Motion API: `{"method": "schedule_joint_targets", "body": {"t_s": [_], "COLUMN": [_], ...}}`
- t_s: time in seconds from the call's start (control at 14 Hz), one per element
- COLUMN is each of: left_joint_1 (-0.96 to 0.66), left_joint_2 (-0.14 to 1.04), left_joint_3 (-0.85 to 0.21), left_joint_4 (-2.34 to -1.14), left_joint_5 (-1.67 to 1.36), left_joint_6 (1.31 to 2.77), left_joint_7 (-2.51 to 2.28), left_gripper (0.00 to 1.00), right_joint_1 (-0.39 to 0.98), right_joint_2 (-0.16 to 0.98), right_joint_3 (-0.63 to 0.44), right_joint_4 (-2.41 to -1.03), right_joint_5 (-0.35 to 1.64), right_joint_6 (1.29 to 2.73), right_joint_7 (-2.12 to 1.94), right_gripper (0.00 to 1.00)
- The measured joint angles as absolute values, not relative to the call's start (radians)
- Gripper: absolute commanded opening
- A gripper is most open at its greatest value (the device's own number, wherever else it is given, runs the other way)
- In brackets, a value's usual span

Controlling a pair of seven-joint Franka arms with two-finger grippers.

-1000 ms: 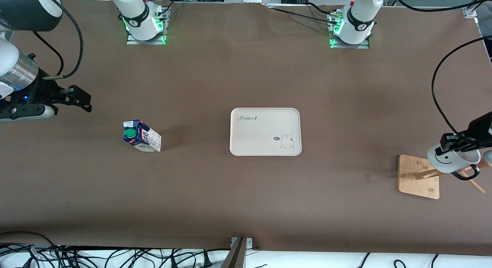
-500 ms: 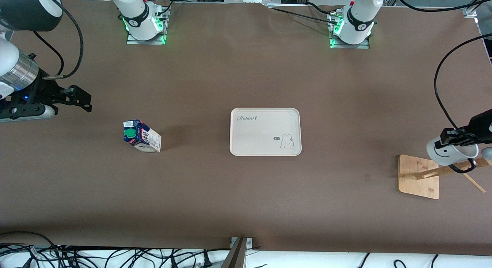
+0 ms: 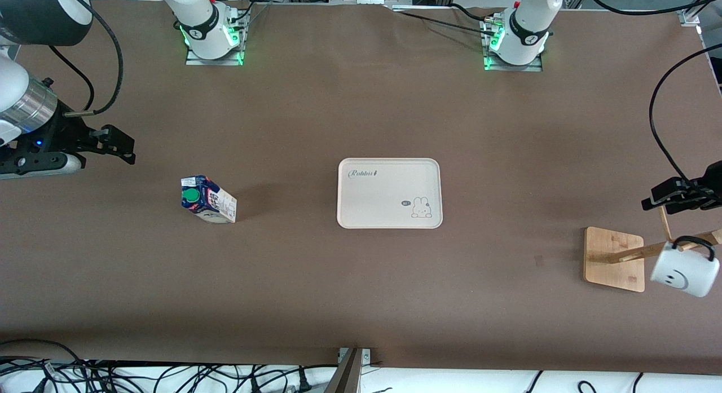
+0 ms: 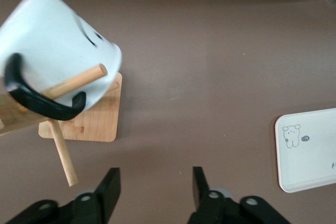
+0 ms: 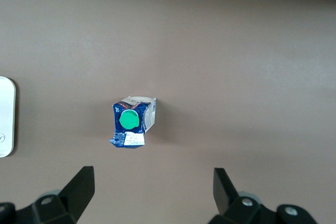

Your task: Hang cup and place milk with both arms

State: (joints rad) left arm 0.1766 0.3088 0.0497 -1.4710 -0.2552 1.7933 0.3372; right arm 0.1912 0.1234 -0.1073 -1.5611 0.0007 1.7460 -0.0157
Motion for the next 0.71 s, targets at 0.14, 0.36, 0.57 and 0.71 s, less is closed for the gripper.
{"method": "schedule_joint_targets", "body": {"t_s": [0.14,0.36,0.57,0.71], "left_joint_1": [0.171,0.166,0.163,0.158], "left_joint_2": [0.292,0.271,0.242,0.212], "left_joint_3": [0.047,0.015,-0.058,-0.121], "left_joint_4": [-1.468,-1.441,-1.430,-1.428], "left_joint_5": [-0.256,-0.250,-0.171,-0.097], "left_joint_6": [1.731,1.683,1.635,1.598], "left_joint_7": [0.308,0.235,0.137,0.051], "left_gripper": [1.00,1.00,1.00,1.00], "right_joint_1": [0.191,0.191,0.192,0.192], "right_joint_2": [0.123,0.123,0.123,0.123], "right_joint_3": [-0.107,-0.107,-0.106,-0.106], "right_joint_4": [-1.561,-1.561,-1.561,-1.561], "right_joint_5": [0.001,0.001,0.001,0.001], "right_joint_6": [1.746,1.746,1.746,1.746], "right_joint_7": [-0.016,-0.016,-0.016,-0.016], "right_gripper": [1.00,1.00,1.00,1.00]}}
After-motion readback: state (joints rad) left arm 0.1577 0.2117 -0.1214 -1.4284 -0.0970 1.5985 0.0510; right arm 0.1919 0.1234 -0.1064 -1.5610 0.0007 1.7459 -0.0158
